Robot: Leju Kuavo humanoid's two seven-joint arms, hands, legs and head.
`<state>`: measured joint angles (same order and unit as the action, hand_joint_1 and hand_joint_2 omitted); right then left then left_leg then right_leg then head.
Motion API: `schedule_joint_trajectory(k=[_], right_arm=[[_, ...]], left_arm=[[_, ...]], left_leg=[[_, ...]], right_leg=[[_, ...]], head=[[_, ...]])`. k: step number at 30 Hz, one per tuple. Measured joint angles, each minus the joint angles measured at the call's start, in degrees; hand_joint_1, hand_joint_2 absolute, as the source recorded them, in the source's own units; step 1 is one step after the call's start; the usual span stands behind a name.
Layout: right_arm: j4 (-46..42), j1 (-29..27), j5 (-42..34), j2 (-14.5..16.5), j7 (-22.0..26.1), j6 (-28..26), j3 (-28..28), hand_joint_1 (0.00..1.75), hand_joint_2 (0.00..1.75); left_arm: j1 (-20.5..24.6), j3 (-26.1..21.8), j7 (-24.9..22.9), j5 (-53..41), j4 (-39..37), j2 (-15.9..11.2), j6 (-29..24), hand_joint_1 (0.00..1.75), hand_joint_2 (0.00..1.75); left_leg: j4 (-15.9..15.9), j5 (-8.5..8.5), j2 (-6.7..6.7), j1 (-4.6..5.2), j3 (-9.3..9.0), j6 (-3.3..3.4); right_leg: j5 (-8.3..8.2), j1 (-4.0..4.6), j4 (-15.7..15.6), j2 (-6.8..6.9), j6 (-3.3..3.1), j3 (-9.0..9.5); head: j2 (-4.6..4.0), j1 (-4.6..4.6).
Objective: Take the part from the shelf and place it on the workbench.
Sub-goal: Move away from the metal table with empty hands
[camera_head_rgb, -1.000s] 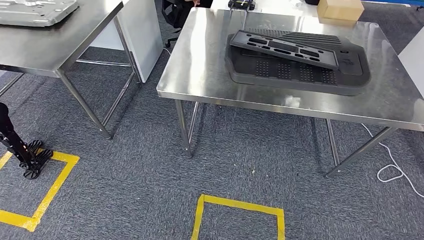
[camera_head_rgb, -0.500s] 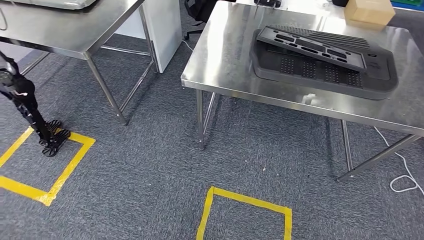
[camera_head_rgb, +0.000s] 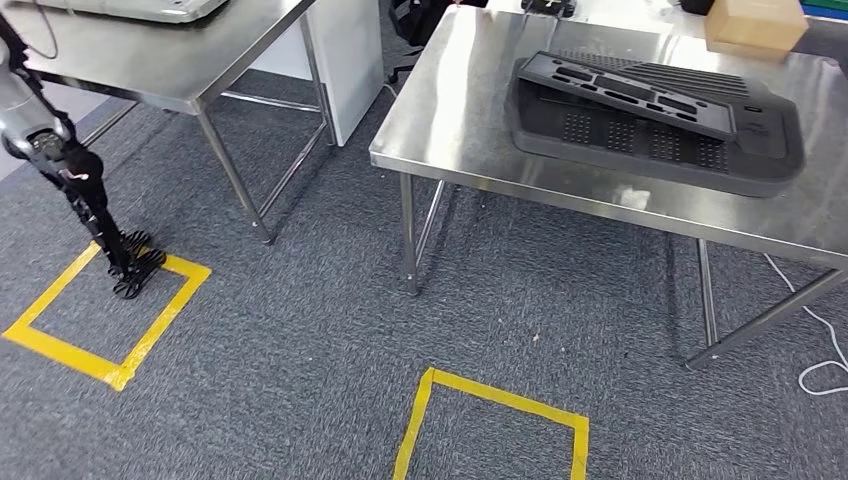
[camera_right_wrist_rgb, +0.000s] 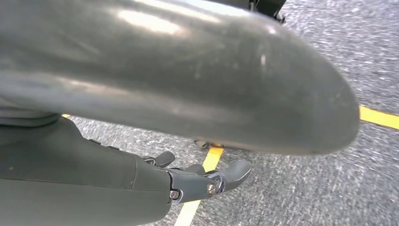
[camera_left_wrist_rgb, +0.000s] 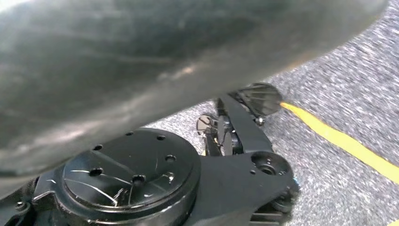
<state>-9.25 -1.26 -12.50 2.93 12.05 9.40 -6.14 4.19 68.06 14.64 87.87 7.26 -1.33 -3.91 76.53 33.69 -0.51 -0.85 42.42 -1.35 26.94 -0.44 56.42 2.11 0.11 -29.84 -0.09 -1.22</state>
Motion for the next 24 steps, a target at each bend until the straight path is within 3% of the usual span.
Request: schedule_joint_trajectory(k=[3, 5, 7, 8, 10, 12, 13, 14, 15, 17, 19, 22, 24], right_arm=[[0.0, 0.0, 0.0, 0.0, -0.1, 0.0, 0.0, 0.00, 0.00], [0.0, 0.2, 0.0, 0.0, -0.3, -0.1, 0.0, 0.00, 0.00], [0.0, 0.4, 0.2, 0.1, -0.5, -0.1, 0.0, 0.00, 0.00], [0.0, 0.5, 0.3, 0.0, -0.5, -0.1, -0.1, 0.00, 0.00], [0.0, 0.4, 0.3, 0.1, -0.5, -0.1, -0.1, 0.00, 0.00], [0.0, 0.3, 0.3, 0.1, -0.5, -0.1, -0.1, 0.00, 0.00], [0.0, 0.3, 0.3, 0.1, -0.5, -0.1, -0.1, 0.00, 0.00], [0.0, 0.3, 0.2, 0.1, -0.4, -0.1, -0.1, 0.00, 0.00], [0.0, 0.3, 0.2, 0.0, -0.4, -0.1, -0.1, 0.00, 0.00], [0.0, 0.4, 0.2, -0.1, -0.4, -0.1, -0.1, 0.00, 0.00], [0.0, 0.5, 0.1, -0.1, -0.4, -0.1, -0.1, 0.00, 0.00], [0.0, 0.6, -0.1, -0.1, -0.4, -0.2, -0.1, 0.00, 0.00], [0.0, 0.4, -0.4, -0.2, -0.4, -0.4, -0.1, 0.00, 0.00]], left_arm=[[0.0, 0.0, 0.0, 0.0, 0.0, 0.0, 0.0, 0.00, 0.00], [0.1, 0.0, 0.0, -0.1, 0.0, -0.1, 0.0, 0.00, 0.00], [0.1, 0.0, 0.0, -0.1, 0.0, -0.2, 0.0, 0.00, 0.00], [0.2, 0.0, -0.1, -0.1, 0.0, -0.2, 0.0, 0.00, 0.00], [0.3, 0.0, -0.1, -0.1, 0.0, -0.3, -0.1, 0.00, 0.00], [0.4, 0.0, -0.1, -0.1, 0.0, -0.3, -0.2, 0.00, 0.00], [0.4, 0.0, -0.1, -0.1, 0.0, -0.3, -0.2, 0.00, 0.00], [0.4, 0.0, -0.1, -0.1, 0.0, -0.3, -0.3, 0.00, 0.00], [0.4, 0.0, -0.1, -0.1, 0.0, -0.3, -0.3, 0.00, 0.00], [0.5, 0.0, -0.1, -0.1, 0.0, -0.3, -0.3, 0.00, 0.00], [0.5, 0.0, -0.1, -0.1, 0.1, -0.3, -0.3, 0.00, 0.00], [0.2, 0.0, -0.1, -0.1, 0.1, -0.4, -0.4, 0.00, 0.00], [0.1, 0.0, 0.0, 0.0, 0.1, -0.3, -0.7, 0.00, 0.00]], left_leg=[[-1.0, -0.51, 0.14, -0.09, -1.01, -0.06], [-9.4, -3.15, 1.17, -0.08, -6.52, 0.15], [-17.3, -5.75, 1.73, 0.23, -10.79, 1.31], [-17.8, -6.16, 1.47, 0.43, -10.41, 2.14], [-18.0, -7.10, 0.96, 0.25, -9.59, 3.19], [-18.0, -7.98, 0.31, 0.32, -8.35, 3.56], [-18.0, -8.44, -0.06, 0.35, -7.71, 3.55], [-18.0, -8.91, -0.44, 0.36, -7.11, 3.49], [-18.0, -9.37, -0.84, 0.34, -6.58, 3.37], [-18.0, -10.32, -1.65, 0.29, -5.69, 2.95], [-18.0, -11.17, -2.25, 0.45, -5.14, 2.27], [-18.2, -12.18, -2.69, 0.48, -4.92, 1.20], [-16.8, -10.73, -1.92, 0.29, -4.21, 0.74]], right_leg=[[-0.11, -0.01, 0.1, 0.22, 0.03, -0.17], [-0.37, 0.02, 0.6, 1.21, 0.49, -0.67], [-0.71, 0.02, 1.1, 2.24, 1.65, -1.37], [-0.40, 0.01, 1.7, 1.88, 2.19, -1.95], [2.42, -0.16, 5.5, -0.08, 2.07, -3.86], [6.54, -0.21, 13.1, -1.54, 1.55, -6.86], [7.84, -0.21, 16.1, -1.74, 1.55, -7.80], [8.31, -0.22, 17.2, -1.84, 1.76, -7.80], [7.86, -0.25, 15.8, -1.90, 2.13, -6.55], [5.74, -0.33, 7.3, -2.57, 2.77, -1.24], [4.08, -0.12, 0.7, -3.35, 2.61, 2.42], [3.03, 0.16, -0.3, -2.98, 1.51, 2.50], [2.22, -0.15, -0.4, -2.21, 0.59, 2.08]], head=[[0.00, -0.01], [0.00, -0.06], [0.00, -0.11], [0.00, -0.09], [0.00, 0.10], [0.00, 0.23], [0.00, 0.23], [0.00, 0.24], [0.00, 0.25], [0.00, 0.27], [0.00, 0.20], [0.00, 0.08], [0.00, -0.01]])
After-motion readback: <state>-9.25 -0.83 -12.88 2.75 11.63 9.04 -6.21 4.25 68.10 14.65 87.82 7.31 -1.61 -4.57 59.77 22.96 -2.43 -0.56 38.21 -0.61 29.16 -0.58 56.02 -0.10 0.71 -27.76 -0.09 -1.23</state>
